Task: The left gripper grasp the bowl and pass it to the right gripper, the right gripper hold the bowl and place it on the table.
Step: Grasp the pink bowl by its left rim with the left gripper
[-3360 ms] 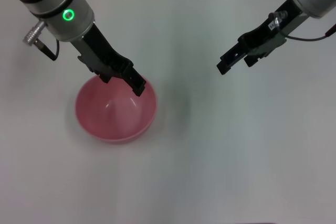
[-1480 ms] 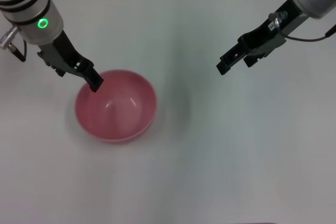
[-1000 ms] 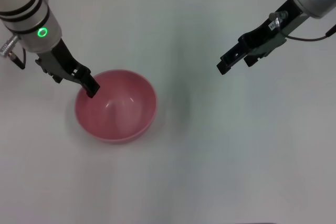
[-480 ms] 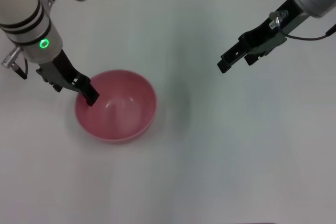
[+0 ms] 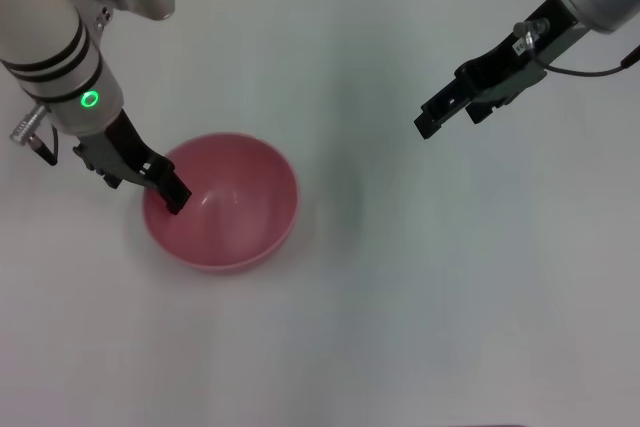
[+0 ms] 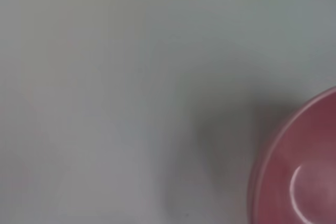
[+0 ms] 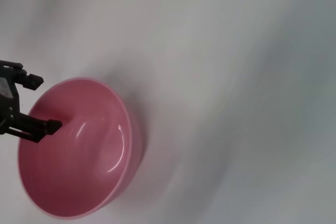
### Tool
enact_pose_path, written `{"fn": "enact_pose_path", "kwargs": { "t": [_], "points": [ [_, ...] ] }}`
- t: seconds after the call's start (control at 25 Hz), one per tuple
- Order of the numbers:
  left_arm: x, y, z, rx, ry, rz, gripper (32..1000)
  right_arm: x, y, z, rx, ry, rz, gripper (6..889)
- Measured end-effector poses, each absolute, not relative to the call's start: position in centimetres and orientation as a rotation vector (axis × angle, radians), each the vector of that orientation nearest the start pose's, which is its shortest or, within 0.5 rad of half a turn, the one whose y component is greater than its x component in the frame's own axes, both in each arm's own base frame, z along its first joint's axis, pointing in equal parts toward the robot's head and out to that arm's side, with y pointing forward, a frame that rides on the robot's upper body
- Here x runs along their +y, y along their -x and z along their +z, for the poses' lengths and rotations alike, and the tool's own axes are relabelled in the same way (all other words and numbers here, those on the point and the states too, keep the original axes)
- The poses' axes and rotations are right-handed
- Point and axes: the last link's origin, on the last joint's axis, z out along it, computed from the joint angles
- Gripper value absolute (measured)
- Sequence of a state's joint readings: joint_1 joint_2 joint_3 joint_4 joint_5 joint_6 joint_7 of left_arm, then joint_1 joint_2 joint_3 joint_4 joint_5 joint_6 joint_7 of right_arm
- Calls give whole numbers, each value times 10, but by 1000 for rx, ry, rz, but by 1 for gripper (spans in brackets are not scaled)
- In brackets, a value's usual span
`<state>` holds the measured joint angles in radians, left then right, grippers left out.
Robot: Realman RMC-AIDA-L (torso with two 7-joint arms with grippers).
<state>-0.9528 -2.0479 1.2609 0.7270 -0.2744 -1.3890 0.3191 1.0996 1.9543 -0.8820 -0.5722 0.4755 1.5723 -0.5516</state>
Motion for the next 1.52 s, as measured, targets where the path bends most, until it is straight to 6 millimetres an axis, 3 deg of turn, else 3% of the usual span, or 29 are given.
{"fn": "enact_pose_path", "kwargs": {
  "t": [1.2, 1.52],
  "points": [
    [406, 218, -24, -1280, 2230, 783, 838, 421, -159, 9, 1484, 2562, -419, 872],
    [406, 218, -23, -1276, 2227, 785, 582, 421, -159, 8, 1482, 2564, -417, 869]
  ]
}}
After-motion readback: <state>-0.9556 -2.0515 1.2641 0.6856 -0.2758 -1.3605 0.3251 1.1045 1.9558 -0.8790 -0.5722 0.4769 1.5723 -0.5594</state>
